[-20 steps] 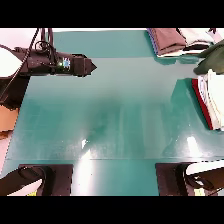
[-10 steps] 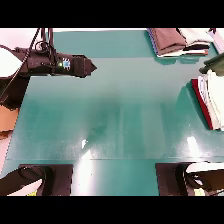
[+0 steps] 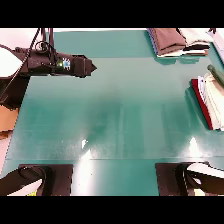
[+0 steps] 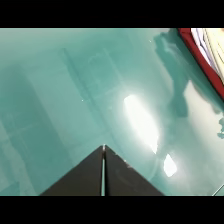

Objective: Fold the shirts.

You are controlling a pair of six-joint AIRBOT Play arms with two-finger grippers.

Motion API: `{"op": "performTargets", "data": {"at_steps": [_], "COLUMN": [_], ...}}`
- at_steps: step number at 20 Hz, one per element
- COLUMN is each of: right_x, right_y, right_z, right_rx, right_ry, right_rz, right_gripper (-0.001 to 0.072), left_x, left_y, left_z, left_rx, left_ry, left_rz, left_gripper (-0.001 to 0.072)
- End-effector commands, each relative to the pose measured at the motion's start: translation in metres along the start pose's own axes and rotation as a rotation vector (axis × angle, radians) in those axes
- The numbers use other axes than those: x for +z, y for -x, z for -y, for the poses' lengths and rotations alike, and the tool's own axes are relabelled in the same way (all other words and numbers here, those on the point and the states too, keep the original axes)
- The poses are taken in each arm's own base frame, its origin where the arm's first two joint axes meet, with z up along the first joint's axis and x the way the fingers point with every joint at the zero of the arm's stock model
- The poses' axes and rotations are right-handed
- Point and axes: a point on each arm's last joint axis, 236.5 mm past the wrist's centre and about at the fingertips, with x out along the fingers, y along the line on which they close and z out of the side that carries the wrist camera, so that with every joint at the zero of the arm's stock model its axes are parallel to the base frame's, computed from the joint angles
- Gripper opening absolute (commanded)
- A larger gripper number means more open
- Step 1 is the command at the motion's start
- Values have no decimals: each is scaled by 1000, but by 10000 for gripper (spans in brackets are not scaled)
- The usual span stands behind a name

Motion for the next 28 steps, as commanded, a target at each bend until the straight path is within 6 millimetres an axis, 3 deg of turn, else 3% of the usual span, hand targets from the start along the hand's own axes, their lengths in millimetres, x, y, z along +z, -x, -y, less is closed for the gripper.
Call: {"op": "performTargets", "data": {"at_steps": [1,3,4,6,8,11,13,16,18,21,22,24,25,26,28], "right_x": [-65,-82,-84,-72,-39,23,36,10,-16,-56,-67,-90,-101,-111,-126], "right_y": [3,5,10,24,36,45,46,43,52,76,85,104,112,119,130], "right_z": [38,51,57,64,47,-40,-118,-237,-311,-399,-423,-459,-471,-482,-495], "right_rx": [-110,-126,-139,-160,-113,129,297,501,627,778,822,897,928,956,993], "right_ry": [-75,-126,-148,-187,-204,-137,-35,154,289,458,498,576,622,668,707], "right_rz": [-130,-149,-142,-108,-20,130,127,18,-30,-57,-52,-46,-46,-44,-50], "right_gripper": [302,533,578,585,585,584,583,581,577,575,534,307,101,15,16], "left_x": [0,-1,-2,-2,-2,-1,-1,-1,0,1,1,1,1,1,1], "left_y": [0,0,0,0,0,0,0,0,0,0,0,0,0,0,0], "left_z": [0,0,0,0,0,0,0,0,0,0,0,0,0,0,0], "left_rx": [1,1,1,2,1,1,1,2,0,0,0,0,0,0,0], "left_ry": [-2,-2,-2,-2,-13,-20,-19,-20,-19,-19,-19,-19,-19,-19,-19], "left_rz": [-1,-4,-7,-6,-6,-6,-4,-5,-2,4,5,5,4,5,5], "left_gripper": [28,28,28,28,29,29,29,29,29,29,29,29,29,29,29]}}
